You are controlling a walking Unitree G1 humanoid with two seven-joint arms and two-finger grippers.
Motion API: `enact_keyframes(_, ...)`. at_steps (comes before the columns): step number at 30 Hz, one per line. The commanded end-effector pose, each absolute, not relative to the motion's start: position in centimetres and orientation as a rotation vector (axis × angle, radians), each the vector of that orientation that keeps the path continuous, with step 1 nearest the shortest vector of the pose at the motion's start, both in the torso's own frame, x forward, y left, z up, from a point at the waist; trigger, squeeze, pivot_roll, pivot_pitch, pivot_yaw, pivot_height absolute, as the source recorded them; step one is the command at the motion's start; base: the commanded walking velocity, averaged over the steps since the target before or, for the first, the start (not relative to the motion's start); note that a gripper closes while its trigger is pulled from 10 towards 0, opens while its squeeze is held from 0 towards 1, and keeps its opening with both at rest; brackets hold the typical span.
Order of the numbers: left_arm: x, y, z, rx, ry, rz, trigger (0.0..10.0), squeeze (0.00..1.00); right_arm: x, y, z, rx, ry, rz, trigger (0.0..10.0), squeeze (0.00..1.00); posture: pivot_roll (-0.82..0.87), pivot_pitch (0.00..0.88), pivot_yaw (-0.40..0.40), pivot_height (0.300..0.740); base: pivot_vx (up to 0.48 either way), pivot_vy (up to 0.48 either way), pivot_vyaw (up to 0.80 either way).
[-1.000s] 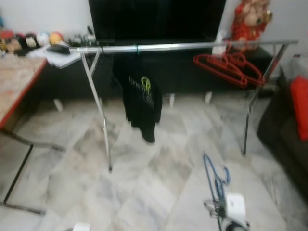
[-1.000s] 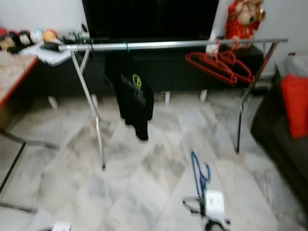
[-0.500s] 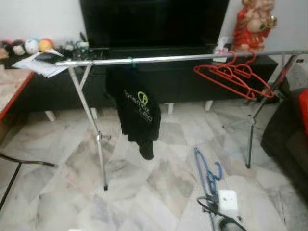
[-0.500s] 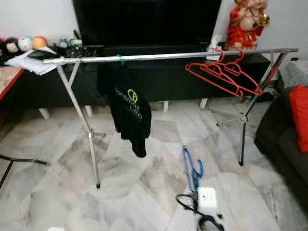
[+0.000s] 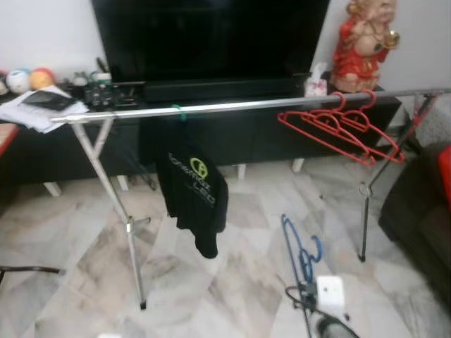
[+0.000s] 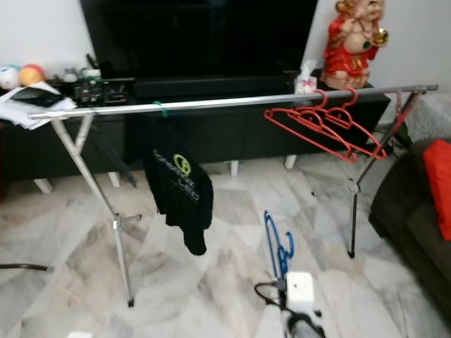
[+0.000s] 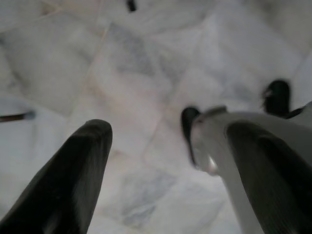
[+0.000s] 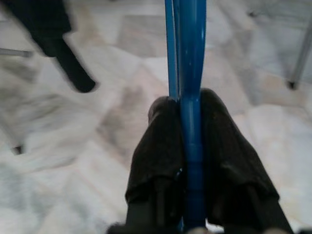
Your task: Hang hanger
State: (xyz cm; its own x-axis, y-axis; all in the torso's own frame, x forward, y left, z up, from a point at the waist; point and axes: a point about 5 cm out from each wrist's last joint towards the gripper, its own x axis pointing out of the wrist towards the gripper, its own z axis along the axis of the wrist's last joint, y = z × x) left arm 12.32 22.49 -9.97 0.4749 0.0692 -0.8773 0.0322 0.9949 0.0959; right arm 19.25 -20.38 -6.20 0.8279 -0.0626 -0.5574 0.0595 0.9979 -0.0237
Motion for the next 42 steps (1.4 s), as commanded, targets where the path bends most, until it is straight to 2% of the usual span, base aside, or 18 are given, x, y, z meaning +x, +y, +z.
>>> enact_keyframes(1,11.9,23.5,-9.9,0.135,1.094,0.033,10.0,0.00,20.1,-19.7,-5.8,0.006,0.560,-0.051,10.0,0.00,-0.08,0.000,-0.043,0.740,0.356,0.000,0.00)
enact_keyframes(34,11.9,23.6,-9.9,0.154,1.090,0.053,10.0,0.00,20.9,-19.5,-5.3,-0.001,0.538,-0.038,10.0,0.00,-0.08,0.000,-0.042,0.740,0.342,0.000,0.00)
enact_keyframes(42,11.8,23.7,-9.9,0.165,1.096,0.060,10.0,0.00,21.3,-19.5,-5.0,-0.014,0.510,-0.052,10.0,0.00,-0.07,0.000,-0.043,0.740,0.000,0.000,0.00)
